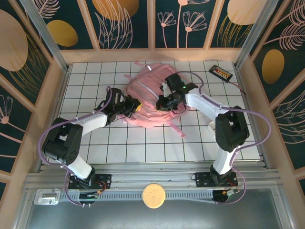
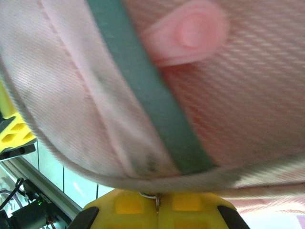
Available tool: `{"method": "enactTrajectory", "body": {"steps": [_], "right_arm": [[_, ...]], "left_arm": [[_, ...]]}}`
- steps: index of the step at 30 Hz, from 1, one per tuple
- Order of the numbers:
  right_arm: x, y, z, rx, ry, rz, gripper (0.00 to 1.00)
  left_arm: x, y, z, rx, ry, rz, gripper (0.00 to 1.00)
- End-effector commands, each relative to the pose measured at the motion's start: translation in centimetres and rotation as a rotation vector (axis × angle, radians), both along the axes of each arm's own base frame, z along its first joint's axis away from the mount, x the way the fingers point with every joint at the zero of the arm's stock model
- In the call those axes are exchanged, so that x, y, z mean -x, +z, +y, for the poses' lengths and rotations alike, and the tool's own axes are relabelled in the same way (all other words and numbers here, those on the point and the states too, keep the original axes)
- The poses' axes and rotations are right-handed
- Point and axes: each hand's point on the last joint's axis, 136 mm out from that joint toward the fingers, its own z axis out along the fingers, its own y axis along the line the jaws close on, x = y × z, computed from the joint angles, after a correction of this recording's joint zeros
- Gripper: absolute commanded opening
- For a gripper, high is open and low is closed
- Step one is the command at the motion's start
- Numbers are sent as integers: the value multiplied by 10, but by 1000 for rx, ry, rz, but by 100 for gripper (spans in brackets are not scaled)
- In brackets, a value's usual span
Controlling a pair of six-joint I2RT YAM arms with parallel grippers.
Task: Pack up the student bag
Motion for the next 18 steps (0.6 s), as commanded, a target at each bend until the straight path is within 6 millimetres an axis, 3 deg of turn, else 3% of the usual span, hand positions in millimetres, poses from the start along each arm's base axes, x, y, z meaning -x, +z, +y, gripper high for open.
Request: {"method": "enactTrajectory", "body": {"steps": [1,12,18], "right_arm": [[-10,7,-33,51,-65,-44,0],[-7,10,-29,37,-72,-42,0],[-15,7,-47,100,-80,-74,0]], "left_arm": [[1,11,5,12,17,-33,0],[-8,12,8,-38,-27,-49,0],[-7,11,16,-56,-42,-46,0]]}}
